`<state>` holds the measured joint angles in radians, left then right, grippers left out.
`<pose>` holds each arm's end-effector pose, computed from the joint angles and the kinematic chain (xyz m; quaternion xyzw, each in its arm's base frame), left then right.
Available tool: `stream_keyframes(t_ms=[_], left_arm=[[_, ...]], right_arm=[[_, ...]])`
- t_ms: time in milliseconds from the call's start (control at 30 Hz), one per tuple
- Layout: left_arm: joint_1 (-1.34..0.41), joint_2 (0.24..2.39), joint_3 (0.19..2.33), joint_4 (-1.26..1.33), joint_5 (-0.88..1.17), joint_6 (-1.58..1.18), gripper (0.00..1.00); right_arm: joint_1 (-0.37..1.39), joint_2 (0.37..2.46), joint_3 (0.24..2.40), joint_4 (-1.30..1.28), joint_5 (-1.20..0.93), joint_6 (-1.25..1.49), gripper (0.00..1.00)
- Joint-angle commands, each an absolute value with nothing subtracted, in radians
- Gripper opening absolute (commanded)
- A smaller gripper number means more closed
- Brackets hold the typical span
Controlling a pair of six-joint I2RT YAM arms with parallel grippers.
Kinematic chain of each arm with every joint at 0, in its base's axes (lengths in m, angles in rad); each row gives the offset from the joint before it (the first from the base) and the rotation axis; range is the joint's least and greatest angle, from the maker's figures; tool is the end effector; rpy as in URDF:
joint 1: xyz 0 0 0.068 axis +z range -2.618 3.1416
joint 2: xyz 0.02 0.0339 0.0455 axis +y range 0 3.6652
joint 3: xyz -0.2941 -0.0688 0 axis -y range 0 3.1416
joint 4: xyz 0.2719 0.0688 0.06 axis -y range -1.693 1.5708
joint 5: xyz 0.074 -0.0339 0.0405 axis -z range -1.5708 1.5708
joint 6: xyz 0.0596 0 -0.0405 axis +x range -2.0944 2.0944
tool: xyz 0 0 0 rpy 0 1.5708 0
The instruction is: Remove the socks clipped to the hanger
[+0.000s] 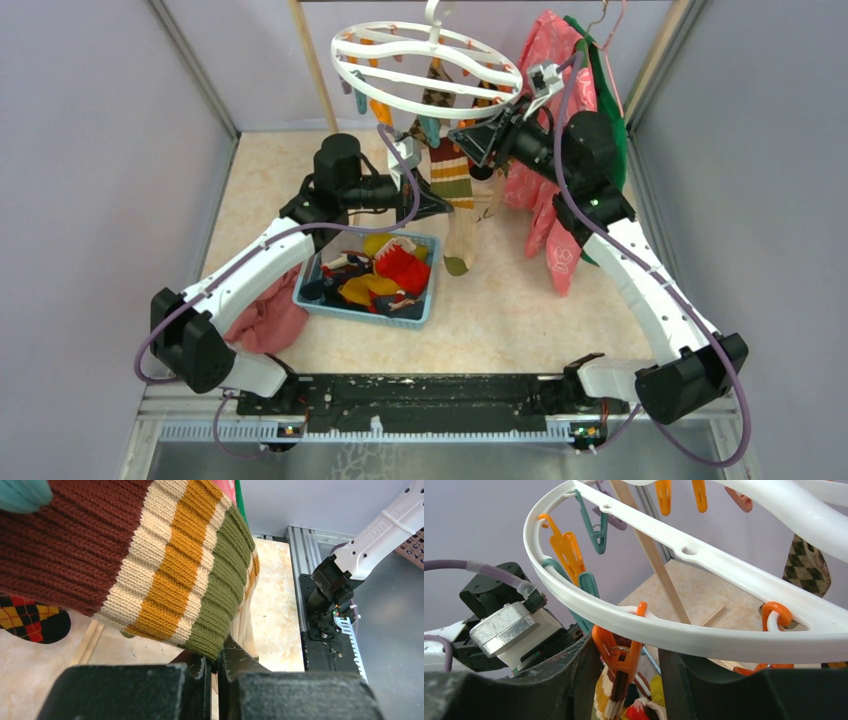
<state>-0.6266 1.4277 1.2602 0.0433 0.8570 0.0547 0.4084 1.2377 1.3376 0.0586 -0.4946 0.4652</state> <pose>0.2719 -0.2525 0.4044 0.4870 0.5508 -0.4686 0.4897 0.2763 0.1504 0.4982 -0.1683 0.6342 0.4560 0.6013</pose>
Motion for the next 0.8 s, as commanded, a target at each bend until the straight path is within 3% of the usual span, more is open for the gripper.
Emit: stream_keyframes(t_ms=[0, 400, 767], left_arm=[[-0.632, 1.413, 1.283, 0.033, 0.861, 0.080, 0.00], [-0.633, 1.386, 1.254, 0.014, 0.823, 0.126, 0.00], [-0.633, 1.351, 1.224, -0.101, 0.789, 0.253, 0.00]], right_arm=[[0.396, 1.249, 1.405, 0.108, -0.501, 0.495, 0.42], [0.387, 1.232, 1.394, 0.085, -0.486, 0.472, 0.11], [0.372, 1.216, 1.381, 0.084, -0.479, 0.449, 0.06]])
